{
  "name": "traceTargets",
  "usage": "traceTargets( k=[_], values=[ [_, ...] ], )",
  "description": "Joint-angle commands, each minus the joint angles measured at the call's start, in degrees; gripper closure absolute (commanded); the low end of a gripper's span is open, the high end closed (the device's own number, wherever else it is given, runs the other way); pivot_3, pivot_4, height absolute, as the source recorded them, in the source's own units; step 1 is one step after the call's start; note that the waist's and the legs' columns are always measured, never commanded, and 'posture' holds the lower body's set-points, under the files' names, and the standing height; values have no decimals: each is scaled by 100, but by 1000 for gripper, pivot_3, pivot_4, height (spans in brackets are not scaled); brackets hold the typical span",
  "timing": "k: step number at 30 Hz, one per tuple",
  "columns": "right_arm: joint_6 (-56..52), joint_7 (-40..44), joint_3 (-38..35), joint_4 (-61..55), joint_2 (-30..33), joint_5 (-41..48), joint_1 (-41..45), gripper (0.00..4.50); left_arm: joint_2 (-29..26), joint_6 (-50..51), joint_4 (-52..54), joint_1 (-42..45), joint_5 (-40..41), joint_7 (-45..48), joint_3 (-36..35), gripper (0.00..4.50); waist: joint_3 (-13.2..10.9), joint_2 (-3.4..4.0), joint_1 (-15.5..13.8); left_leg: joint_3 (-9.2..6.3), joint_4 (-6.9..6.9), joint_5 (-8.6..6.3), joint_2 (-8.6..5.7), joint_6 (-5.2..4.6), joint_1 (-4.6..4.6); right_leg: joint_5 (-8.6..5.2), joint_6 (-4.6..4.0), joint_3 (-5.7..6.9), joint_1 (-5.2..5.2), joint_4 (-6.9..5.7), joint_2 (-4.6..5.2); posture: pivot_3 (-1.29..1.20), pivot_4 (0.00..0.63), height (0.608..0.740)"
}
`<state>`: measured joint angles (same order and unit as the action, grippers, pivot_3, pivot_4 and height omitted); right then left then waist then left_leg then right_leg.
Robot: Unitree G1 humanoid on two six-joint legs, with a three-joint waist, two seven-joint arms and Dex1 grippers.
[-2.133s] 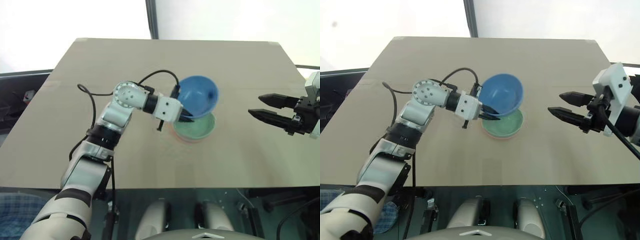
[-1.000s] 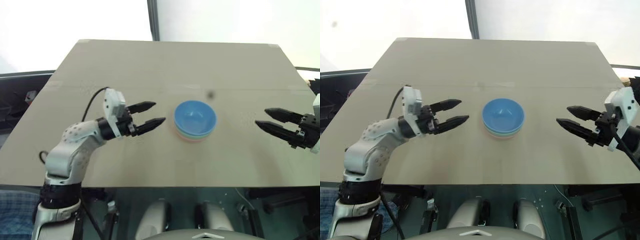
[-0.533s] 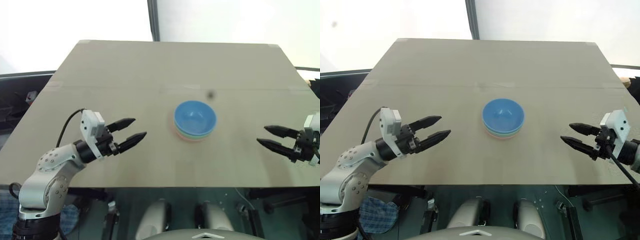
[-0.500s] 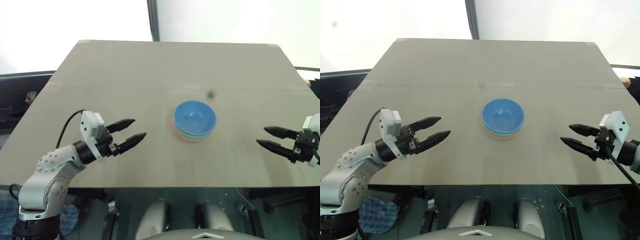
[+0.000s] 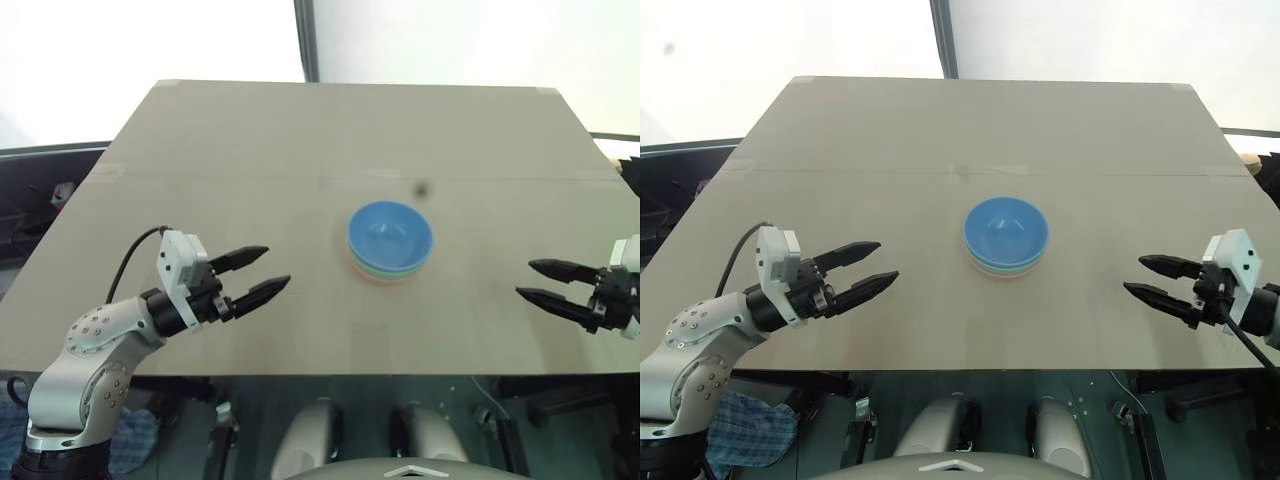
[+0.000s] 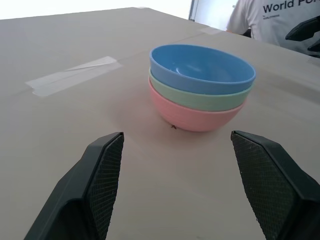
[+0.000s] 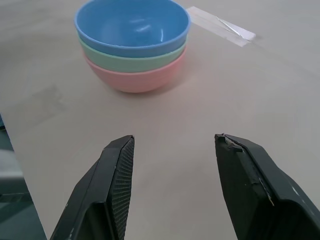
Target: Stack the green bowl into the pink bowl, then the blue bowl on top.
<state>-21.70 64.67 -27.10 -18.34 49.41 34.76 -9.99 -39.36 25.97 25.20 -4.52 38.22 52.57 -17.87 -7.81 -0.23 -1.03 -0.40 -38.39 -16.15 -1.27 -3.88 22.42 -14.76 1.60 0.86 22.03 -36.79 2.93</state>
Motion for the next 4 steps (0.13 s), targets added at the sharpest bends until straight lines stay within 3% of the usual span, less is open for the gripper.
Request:
traceTargets(
  k=[1,4],
  values=[
    [232,42,-294,-168,-21,100,-39,1831,-76,-168,121,71,12,80,-47,886,0,1,4,0,0,0,0,0,0,0,0,0,0,1,0,0,150,740],
    [240,-1,-288,-181,-31,88,-45,1831,-91,-194,88,110,26,126,-33,886,-1,1,6,1,0,0,0,0,0,-2,-3,0,0,1,1,0,150,740]
  ],
)
